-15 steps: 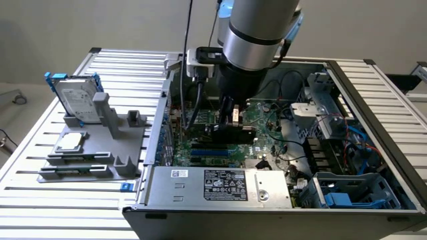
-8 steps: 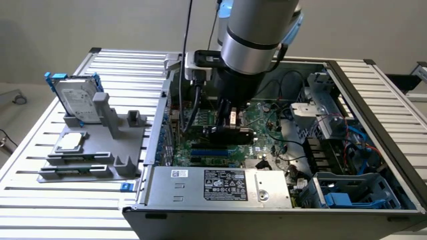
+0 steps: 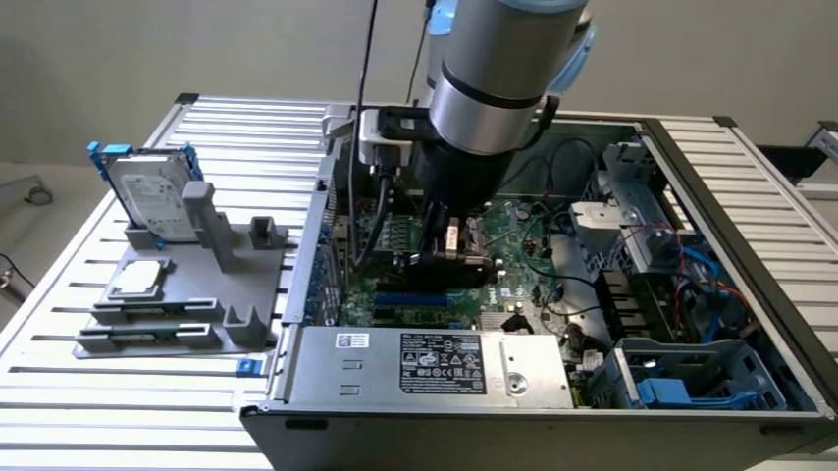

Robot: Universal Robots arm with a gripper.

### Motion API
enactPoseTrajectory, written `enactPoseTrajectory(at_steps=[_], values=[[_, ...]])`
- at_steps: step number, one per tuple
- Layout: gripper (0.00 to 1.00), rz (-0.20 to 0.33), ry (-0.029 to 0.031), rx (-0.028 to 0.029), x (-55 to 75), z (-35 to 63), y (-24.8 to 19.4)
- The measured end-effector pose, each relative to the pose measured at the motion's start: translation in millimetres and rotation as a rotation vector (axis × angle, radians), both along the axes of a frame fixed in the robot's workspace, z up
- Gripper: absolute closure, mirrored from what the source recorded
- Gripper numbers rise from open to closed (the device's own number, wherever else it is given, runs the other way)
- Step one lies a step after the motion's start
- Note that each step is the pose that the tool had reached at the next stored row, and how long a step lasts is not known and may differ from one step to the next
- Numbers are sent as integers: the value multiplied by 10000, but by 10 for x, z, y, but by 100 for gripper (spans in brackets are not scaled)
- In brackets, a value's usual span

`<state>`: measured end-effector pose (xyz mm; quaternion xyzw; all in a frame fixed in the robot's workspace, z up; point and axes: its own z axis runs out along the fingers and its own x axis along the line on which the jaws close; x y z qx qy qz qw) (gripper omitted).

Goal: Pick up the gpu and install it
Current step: 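Insert the gpu into the slot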

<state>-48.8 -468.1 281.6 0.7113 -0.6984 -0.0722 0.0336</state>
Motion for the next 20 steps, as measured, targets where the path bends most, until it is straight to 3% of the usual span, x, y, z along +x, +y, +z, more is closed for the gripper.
enactPoseTrajectory(at_steps=[3, 8, 14, 20], values=[[74, -1, 63, 1, -1, 0, -17], [74, -1, 67, -3, -1, -12, -24], [74, -1, 119, -8, -20, -36, -23], [74, -2, 176, -72, -27, -60, -24]])
